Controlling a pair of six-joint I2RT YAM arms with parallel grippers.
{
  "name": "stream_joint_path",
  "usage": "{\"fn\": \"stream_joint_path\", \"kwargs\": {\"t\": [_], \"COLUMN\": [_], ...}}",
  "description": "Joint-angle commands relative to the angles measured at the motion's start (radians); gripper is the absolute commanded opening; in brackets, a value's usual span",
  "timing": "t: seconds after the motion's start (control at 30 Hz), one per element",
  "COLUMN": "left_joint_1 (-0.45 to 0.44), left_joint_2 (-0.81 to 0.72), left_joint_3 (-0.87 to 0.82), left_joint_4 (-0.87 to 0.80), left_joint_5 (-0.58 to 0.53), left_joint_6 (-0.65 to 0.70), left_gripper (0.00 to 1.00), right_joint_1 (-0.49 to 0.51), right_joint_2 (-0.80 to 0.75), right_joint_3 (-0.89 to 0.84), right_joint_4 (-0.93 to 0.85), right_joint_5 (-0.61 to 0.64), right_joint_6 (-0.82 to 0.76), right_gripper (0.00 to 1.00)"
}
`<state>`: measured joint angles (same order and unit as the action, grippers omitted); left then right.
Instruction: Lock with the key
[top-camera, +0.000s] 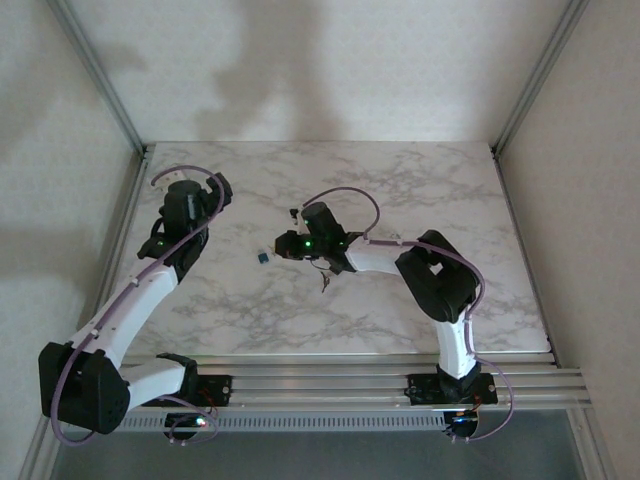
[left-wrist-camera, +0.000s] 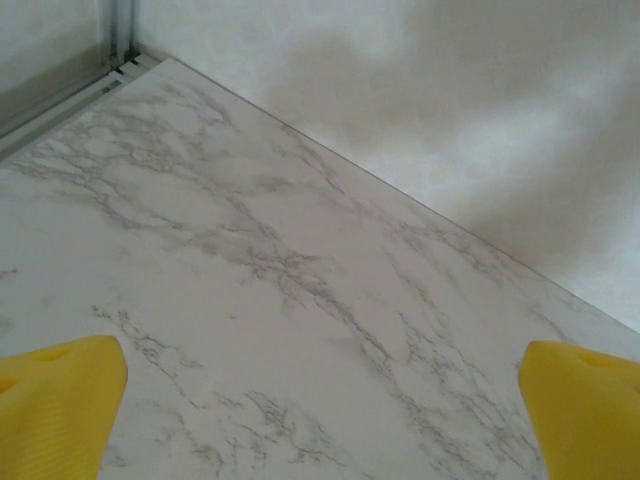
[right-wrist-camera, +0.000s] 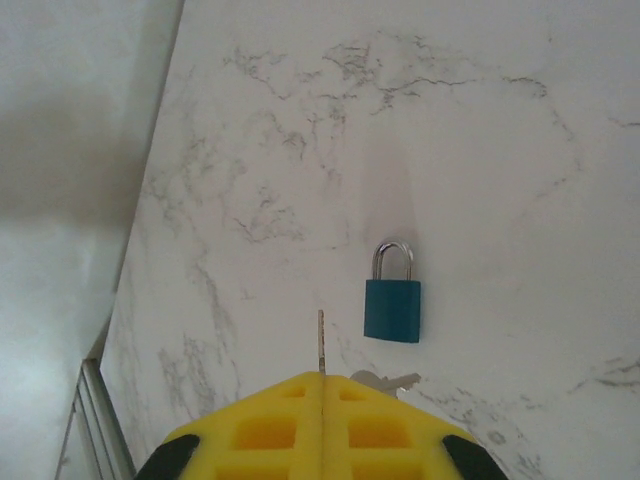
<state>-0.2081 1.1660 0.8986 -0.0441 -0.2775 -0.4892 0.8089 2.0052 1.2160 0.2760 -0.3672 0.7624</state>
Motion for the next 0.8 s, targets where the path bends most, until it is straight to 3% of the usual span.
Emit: {"fn": "stream_joint_path", "kwargs": {"t": [0.0, 0.77], "left_joint_1": [-0.012, -0.025], "left_joint_2": [-0.003, 0.014], "left_joint_3": [-0.009, -0.012], "left_joint_4": [0.002, 0.010], "left_joint_5": [-0.073, -0.069], "left_joint_6": [0.002, -0.002], "left_gripper": [0.99, 1.00], "right_joint_1": [-0.011, -0.035], "right_joint_2": [0.045, 0.175], "right_joint_3": [0.061, 0.152], "right_joint_4": [-0.025, -0.046], "right_joint_5": [-0.014, -0.071], "right_joint_6": [-0.033, -0.018], "right_gripper": [0.00, 0.00]}}
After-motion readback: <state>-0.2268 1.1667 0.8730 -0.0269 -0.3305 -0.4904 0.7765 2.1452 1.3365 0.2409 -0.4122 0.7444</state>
